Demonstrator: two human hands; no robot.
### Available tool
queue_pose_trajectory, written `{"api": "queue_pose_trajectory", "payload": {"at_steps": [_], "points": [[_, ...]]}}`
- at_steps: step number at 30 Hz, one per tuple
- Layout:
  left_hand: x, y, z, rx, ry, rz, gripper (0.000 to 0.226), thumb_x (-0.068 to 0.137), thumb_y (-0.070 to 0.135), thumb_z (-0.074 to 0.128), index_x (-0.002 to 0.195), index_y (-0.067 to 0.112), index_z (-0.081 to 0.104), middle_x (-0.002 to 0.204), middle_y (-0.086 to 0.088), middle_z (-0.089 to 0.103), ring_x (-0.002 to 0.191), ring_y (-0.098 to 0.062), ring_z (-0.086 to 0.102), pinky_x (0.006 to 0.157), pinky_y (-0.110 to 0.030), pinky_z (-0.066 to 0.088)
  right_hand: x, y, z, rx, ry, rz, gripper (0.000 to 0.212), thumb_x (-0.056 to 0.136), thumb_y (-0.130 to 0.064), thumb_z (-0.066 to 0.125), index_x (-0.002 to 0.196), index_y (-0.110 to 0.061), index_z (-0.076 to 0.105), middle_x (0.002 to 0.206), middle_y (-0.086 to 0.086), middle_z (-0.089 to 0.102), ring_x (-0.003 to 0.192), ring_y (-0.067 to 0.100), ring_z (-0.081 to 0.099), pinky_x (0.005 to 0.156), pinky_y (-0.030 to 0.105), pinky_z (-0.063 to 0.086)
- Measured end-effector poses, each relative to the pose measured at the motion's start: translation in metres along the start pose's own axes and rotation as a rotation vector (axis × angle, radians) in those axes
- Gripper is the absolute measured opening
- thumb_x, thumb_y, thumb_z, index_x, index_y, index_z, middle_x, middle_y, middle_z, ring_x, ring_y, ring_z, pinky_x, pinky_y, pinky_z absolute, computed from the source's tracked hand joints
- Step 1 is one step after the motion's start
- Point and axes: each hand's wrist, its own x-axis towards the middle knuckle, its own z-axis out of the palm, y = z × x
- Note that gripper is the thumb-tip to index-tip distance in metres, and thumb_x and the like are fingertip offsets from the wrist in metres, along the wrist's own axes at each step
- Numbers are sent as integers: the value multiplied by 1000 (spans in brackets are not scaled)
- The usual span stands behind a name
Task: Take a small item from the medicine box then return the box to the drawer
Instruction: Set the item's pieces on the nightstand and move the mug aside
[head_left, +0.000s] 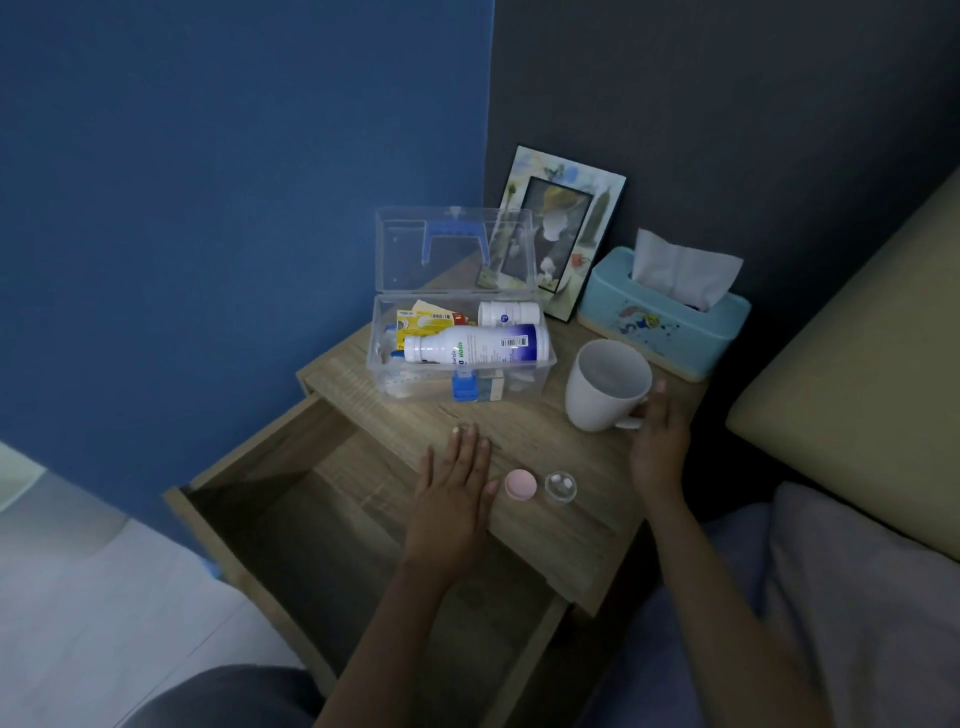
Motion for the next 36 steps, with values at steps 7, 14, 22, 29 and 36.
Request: {"api": "queue_pose_trajectory", "payload": {"at_steps": [7,14,22,29,36], "points": [[0,1,-2,-7,15,1,56,100,41,16,153,20,16,162,0,7,150,-19,1,118,-38,-6,-23,5,-15,29,-35,38,51,101,-40,37,95,6,60,95,27,64,94,39,62,87,48,48],[1,-1,1,4,1,0,56,101,41,17,153,21,10,163,1,2,150,-17,-4,118,-38,-8,-28,5,-20,45,-47,35,50,100,-39,38,94,6,59,92,25,63,89,36,60,86,48,48],[-1,0,-1,-37,-5,5,55,102,40,18,153,22,10,163,2,1,150,-16,-7,121,-40,-3,-28,2,-23,-7,-58,25,37,101,-37,40,92,-7,60,86,8,62,84,20,58,78,32,42],[6,-4,-49,-445,363,-105,53,100,38,26,150,18,24,159,-3,20,150,-14,6,122,-38,10,-22,-51,-25,-79,-20,-261,32,100,-38,37,106,-11,53,100,5,60,83,8,56,71,18,42],[53,-43,-88,-561,456,-393,62,100,46,24,152,13,19,162,-5,12,150,-17,1,122,-37,8,49,-129,97,-10,-446,-59,50,98,-51,30,124,-19,58,123,4,60,113,14,53,92,28,40]]}}
